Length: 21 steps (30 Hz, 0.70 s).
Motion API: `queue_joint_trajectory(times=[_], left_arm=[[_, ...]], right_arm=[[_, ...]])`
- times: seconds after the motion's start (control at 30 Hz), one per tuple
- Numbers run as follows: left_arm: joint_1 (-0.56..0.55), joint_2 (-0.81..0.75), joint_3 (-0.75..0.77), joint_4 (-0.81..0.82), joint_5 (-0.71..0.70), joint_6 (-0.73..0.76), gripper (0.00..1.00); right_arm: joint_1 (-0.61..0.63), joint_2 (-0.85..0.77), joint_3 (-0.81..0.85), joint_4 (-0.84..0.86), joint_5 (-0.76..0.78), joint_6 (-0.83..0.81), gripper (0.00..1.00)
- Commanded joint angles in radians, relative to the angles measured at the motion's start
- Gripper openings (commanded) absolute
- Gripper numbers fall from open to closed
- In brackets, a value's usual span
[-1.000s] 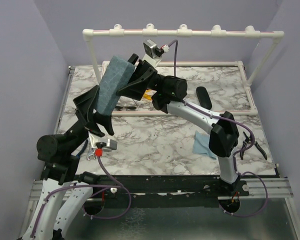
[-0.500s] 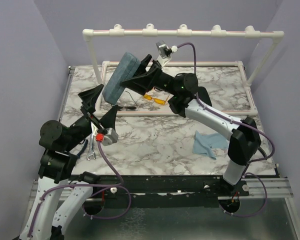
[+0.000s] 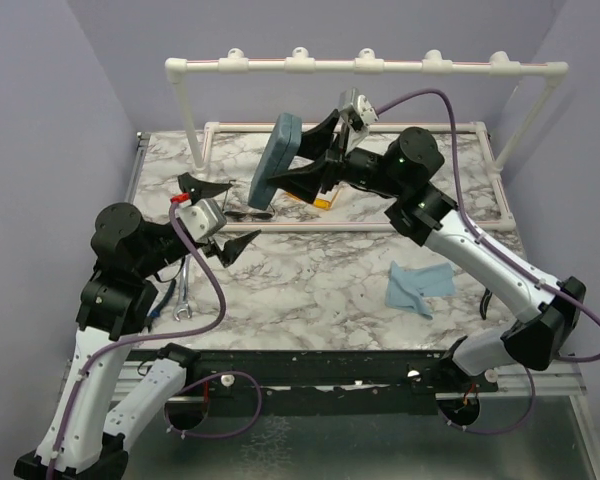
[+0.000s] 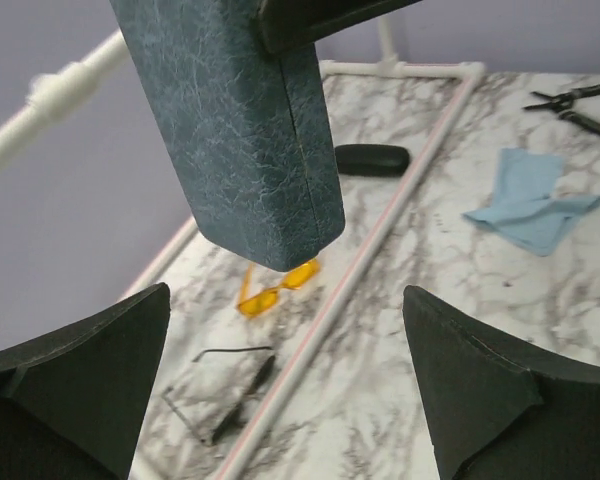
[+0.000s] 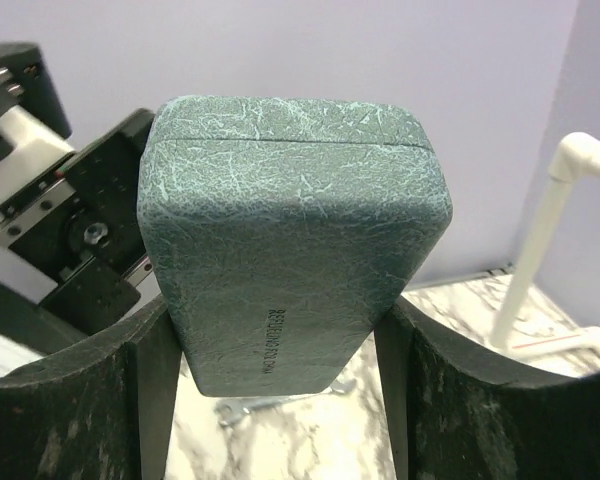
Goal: Organize the sunglasses
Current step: Open the sunglasses case at the center of the board.
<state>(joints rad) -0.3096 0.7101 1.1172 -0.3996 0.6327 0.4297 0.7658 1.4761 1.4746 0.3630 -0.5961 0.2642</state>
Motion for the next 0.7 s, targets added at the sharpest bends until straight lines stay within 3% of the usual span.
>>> queue_joint_trajectory(times=[0.0,0.27,0.67], left_arm=[[-0.001,0.064,0.024,-0.065,0.148,-0.270,0.99],[-0.003,0.166,0.112,-0.086,0.135,-0.256,0.99],[-0.003,0.209,0.138,-0.146,0.289,-0.185,0.99]], right_arm=[[0.005,-0.072,-0.013,-0.237,-0.019,-0.234,0.01],[0.004,-0.113,-0.051,-0.260,-0.056,-0.255,0.01],[0.005,-0.134,-0.037,-0.344,-0.298,-0.387,0.01]])
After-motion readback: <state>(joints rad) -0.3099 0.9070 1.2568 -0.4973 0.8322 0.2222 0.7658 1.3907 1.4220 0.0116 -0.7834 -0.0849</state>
